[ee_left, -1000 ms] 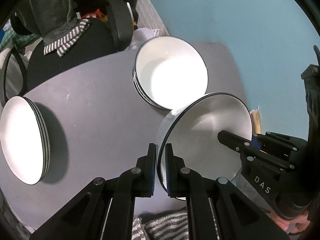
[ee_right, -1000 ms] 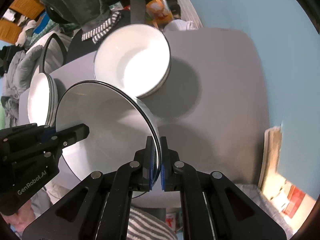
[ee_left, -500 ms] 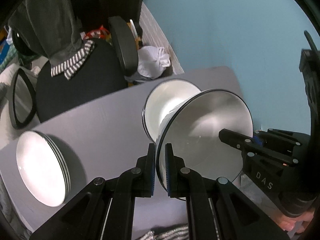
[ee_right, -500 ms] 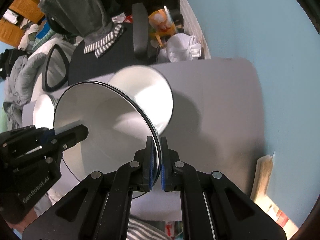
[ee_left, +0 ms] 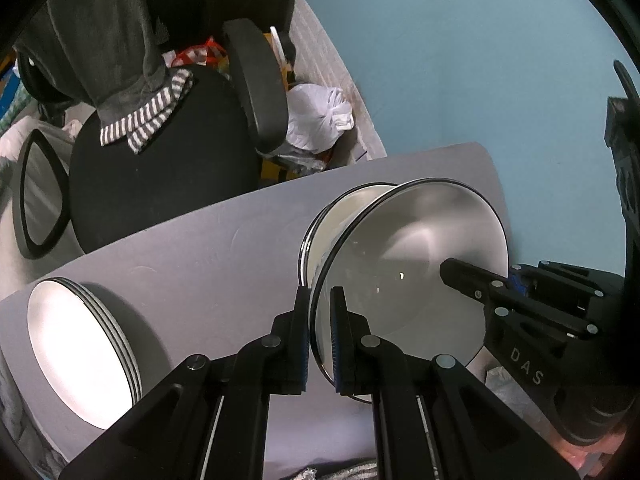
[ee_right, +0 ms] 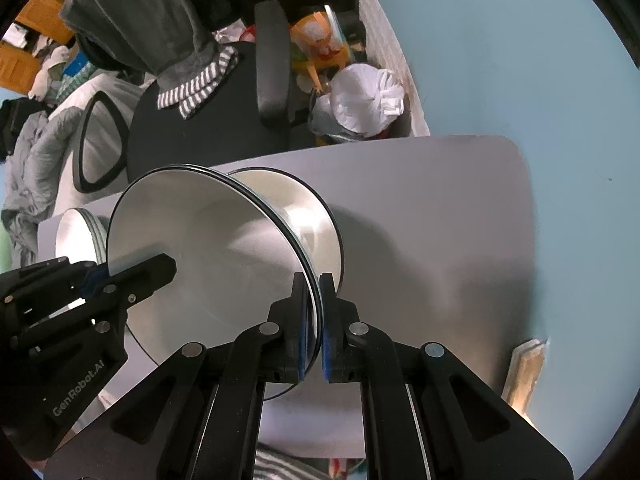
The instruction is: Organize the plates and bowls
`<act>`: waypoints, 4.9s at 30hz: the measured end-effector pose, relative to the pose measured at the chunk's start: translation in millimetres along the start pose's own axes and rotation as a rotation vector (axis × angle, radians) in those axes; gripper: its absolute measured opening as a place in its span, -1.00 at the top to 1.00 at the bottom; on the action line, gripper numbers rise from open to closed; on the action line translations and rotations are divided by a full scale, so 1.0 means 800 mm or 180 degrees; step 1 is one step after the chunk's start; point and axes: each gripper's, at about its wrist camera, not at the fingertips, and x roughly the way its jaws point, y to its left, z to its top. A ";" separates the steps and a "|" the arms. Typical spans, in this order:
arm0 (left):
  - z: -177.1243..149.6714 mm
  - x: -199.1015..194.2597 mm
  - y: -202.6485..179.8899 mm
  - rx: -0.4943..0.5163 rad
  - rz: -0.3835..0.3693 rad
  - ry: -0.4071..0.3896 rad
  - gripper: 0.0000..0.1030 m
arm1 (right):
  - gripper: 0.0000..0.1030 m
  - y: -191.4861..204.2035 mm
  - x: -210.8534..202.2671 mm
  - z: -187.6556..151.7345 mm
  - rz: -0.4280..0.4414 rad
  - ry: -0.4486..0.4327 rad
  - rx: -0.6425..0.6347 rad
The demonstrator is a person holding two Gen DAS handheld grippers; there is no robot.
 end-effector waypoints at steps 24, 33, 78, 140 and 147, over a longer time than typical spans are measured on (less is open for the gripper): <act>0.011 0.020 0.001 0.0060 0.0089 0.0129 0.84 | 0.67 0.000 0.017 0.009 -0.0077 0.0096 0.0003; 0.006 0.009 -0.001 0.0061 0.0056 0.0079 0.70 | 0.37 0.012 0.013 0.010 -0.0267 0.0043 -0.0090; -0.060 -0.048 0.009 -0.0295 -0.0016 -0.0393 -0.02 | -0.24 -0.005 -0.040 -0.038 -0.0325 -0.0290 -0.0134; 0.013 0.067 0.040 -0.0569 -0.0105 0.0349 -0.02 | -0.25 -0.056 0.063 0.026 0.0272 0.0138 -0.0107; 0.016 0.072 0.041 -0.0568 -0.0140 0.0332 -0.11 | -0.25 -0.057 0.063 0.024 0.0296 0.0102 -0.0168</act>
